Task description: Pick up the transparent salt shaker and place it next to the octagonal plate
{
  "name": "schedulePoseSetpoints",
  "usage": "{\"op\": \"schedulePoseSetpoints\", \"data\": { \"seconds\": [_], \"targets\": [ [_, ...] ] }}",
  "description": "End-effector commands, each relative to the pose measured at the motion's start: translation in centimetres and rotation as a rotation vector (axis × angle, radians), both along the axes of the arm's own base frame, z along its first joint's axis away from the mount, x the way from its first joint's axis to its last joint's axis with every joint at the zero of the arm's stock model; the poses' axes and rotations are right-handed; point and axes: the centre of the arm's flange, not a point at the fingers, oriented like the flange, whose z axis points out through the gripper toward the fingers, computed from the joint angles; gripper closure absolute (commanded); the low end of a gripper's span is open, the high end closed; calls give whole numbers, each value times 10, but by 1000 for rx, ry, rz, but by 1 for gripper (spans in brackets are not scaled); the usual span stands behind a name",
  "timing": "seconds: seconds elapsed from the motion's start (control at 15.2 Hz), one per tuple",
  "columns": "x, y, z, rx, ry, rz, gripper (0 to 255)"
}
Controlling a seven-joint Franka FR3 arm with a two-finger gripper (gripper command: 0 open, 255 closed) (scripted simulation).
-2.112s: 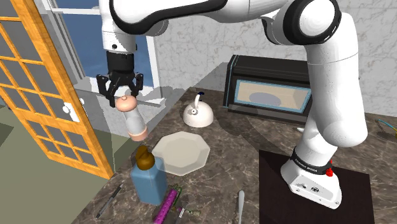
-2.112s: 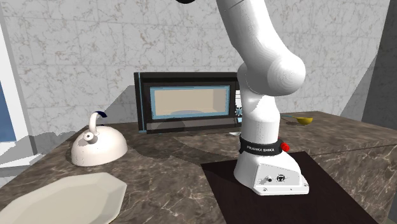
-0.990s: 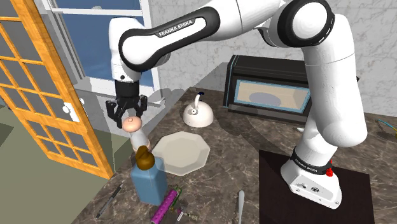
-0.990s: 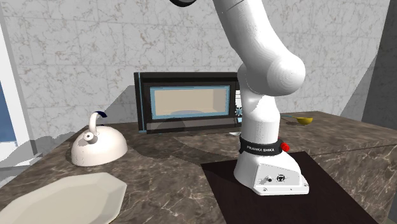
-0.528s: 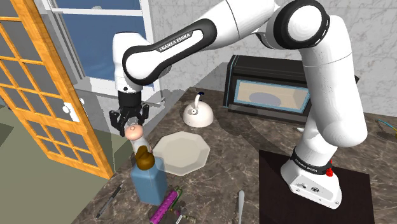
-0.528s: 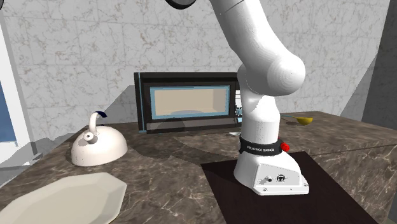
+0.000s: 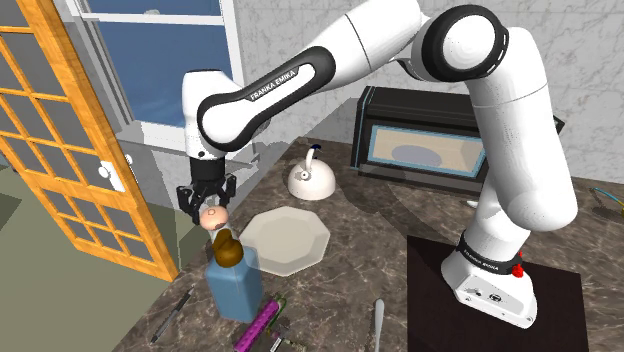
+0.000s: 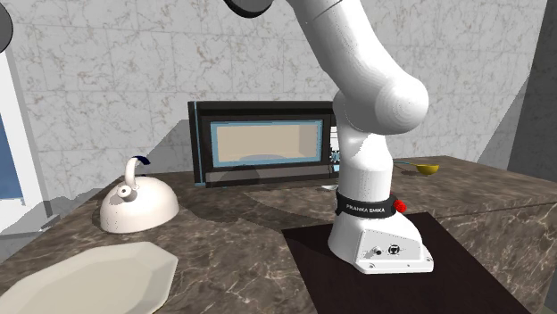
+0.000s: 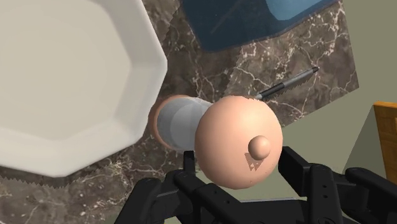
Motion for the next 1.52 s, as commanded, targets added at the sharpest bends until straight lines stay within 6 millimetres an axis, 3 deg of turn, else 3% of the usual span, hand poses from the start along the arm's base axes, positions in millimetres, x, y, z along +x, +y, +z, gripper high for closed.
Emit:
{"op": "schedulePoseSetpoints", "data": {
  "seconds": [0.0,0.26,0.33,0.66,0.92,1.45],
  "targets": [
    [0,0,-1,0,-1,0,255],
    [0,0,-1,0,-1,0,255],
    [0,0,-1,0,-1,0,0],
    [0,0,-1,0,-1,0,0],
    [2,-11,48,0,-1,0,0],
    [2,-11,48,0,-1,0,0]
  ]
}}
